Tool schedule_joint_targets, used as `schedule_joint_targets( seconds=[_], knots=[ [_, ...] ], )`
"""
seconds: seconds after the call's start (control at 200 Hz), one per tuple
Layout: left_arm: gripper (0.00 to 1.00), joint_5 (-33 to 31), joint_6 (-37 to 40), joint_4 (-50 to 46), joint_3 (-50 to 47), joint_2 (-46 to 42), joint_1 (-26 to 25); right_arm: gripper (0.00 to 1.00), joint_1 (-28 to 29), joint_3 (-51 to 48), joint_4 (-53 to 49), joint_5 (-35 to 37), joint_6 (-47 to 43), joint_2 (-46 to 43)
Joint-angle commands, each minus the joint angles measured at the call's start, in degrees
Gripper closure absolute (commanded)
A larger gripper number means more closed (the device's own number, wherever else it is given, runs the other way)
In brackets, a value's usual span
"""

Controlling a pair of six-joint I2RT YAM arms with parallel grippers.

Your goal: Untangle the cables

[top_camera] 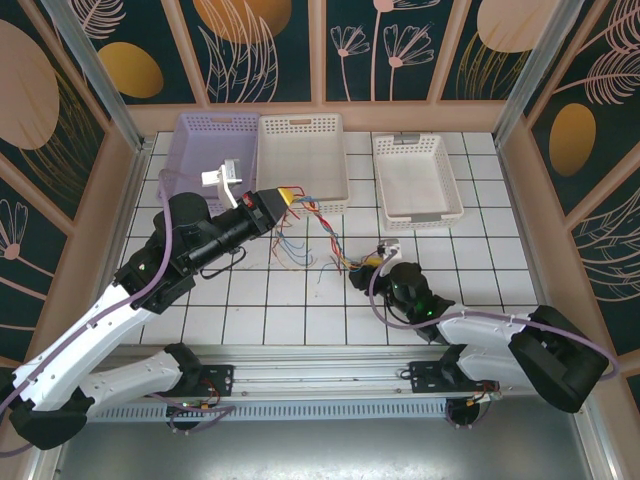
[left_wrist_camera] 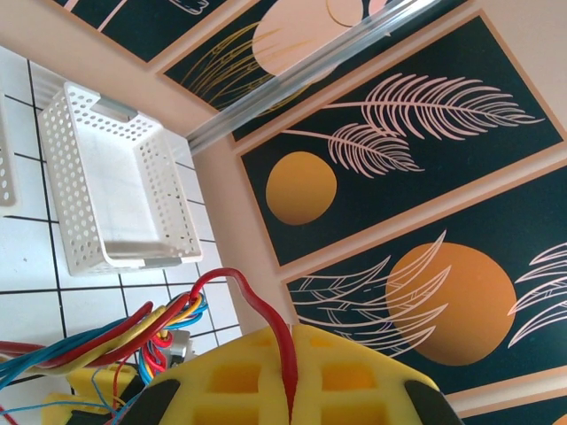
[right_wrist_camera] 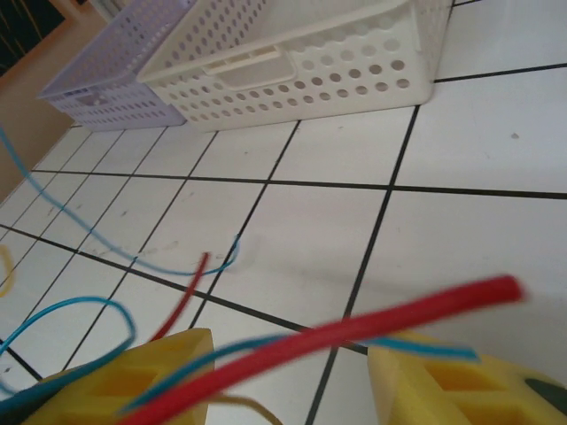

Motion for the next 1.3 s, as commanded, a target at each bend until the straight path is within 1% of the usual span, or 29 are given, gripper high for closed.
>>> schedule_joint_targets(
  seconds=[0.0,0.08,0.19,0.215,0.285,0.42,0.556,0.686,0.806,0.911,0.946,0.961,1.101,1.126,1.291],
  knots=[
    [1.00,1.31,-1.05,3.31,0.95,-0.58,0.23,0.59,0.97,0.31,3.89,-0.68,-1.60,1.19],
    [1.00,1.11,-1.08,3.24,1.21,-0.84,0.21,0.71,1.32,0.25,4.05,0.02,-1.48,1.51],
    [1.00,-0.01,-0.09,1.41,1.87,-1.85,0.22,0.92,1.40,-0.53,2.75,2.96,-0.75,-0.22],
    [1.00,-0.36,0.33,0.80,2.00,-2.19,0.26,1.00,1.34,-0.78,2.06,3.79,-0.44,-0.83],
    [1.00,-2.15,1.74,-2.18,2.52,-3.22,0.26,1.00,0.97,-1.14,-0.62,6.37,1.25,-2.75],
    [1.00,-6.16,5.10,-8.68,3.27,-5.01,0.24,1.00,-1.02,-2.12,-6.20,9.01,5.93,-5.10],
    [1.00,-11.01,9.28,-16.99,5.59,-5.85,0.27,1.00,-3.64,-3.70,-10.37,9.18,10.33,-6.43],
    [1.00,-16.99,13.78,-25.76,8.63,-6.15,0.24,1.00,-6.56,-4.92,-15.35,9.62,13.98,-8.63],
    [1.00,-21.84,16.47,-31.69,11.11,-6.93,0.20,1.00,-10.37,-6.07,-19.60,8.55,16.79,-12.57],
    [1.00,-24.09,17.72,-34.86,13.42,-7.70,0.23,1.00,-13.98,-6.31,-24.81,7.76,19.59,-17.36],
    [1.00,-25.17,18.18,-35.88,14.30,-7.85,0.24,1.00,-14.16,-6.11,-27.51,8.04,20.92,-18.99],
    [1.00,-25.65,18.43,-36.26,14.73,-7.92,0.26,1.00,-15.95,-6.02,-28.65,8.06,21.41,-19.72],
    [1.00,-30.17,20.53,-38.96,17.64,-8.73,0.19,1.00,-23.25,-6.21,-35.89,5.27,25.04,-26.29],
    [1.00,-30.91,20.81,-40.84,17.95,-8.87,0.22,1.00,-24.56,-6.38,-36.74,4.44,25.54,-27.30],
    [1.00,-34.56,22.46,-43.11,19.24,-9.28,0.23,1.00,-32.19,-5.99,-43.01,1.41,26.24,-33.08]
  ],
)
